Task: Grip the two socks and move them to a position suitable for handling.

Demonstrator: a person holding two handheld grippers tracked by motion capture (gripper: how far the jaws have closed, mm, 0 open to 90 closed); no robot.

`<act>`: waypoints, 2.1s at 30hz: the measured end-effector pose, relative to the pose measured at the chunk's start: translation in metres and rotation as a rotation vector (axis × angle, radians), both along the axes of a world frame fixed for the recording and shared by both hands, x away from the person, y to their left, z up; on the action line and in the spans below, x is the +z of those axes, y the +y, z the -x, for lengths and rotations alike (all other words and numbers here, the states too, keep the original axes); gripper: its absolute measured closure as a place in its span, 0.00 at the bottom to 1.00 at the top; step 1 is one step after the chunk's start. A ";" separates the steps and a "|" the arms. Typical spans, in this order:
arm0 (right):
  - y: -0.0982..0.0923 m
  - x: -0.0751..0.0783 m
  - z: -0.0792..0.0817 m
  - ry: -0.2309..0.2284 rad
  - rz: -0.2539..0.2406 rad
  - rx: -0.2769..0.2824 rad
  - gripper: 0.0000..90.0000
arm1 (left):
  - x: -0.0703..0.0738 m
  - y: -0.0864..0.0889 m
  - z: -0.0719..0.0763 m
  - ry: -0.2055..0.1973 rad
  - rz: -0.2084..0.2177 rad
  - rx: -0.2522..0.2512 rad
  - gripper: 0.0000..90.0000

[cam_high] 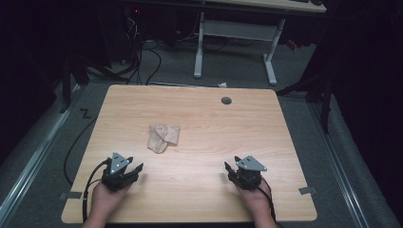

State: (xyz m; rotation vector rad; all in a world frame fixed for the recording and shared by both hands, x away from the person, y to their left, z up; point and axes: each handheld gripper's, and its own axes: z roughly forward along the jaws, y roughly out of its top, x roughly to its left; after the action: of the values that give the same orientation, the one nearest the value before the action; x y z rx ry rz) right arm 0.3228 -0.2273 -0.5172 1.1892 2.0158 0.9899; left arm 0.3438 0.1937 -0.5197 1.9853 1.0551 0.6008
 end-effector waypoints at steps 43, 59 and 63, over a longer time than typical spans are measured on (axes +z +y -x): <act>0.002 0.000 0.000 0.003 -0.017 0.028 0.60 | 0.023 -0.067 -0.125 0.068 0.051 0.063 0.60; 0.003 -0.001 0.000 0.009 -0.017 0.036 0.60 | 0.028 -0.093 -0.110 0.031 0.062 -0.005 0.98; 0.003 -0.001 0.000 0.011 -0.015 0.037 0.61 | 0.035 -0.105 -0.099 0.020 0.099 -0.049 0.98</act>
State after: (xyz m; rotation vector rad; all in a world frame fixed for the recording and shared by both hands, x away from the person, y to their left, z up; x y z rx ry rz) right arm 0.3226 -0.2240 -0.5181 1.1717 2.0487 1.0199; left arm 0.4431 0.0886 -0.4850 1.9285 1.0250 0.4941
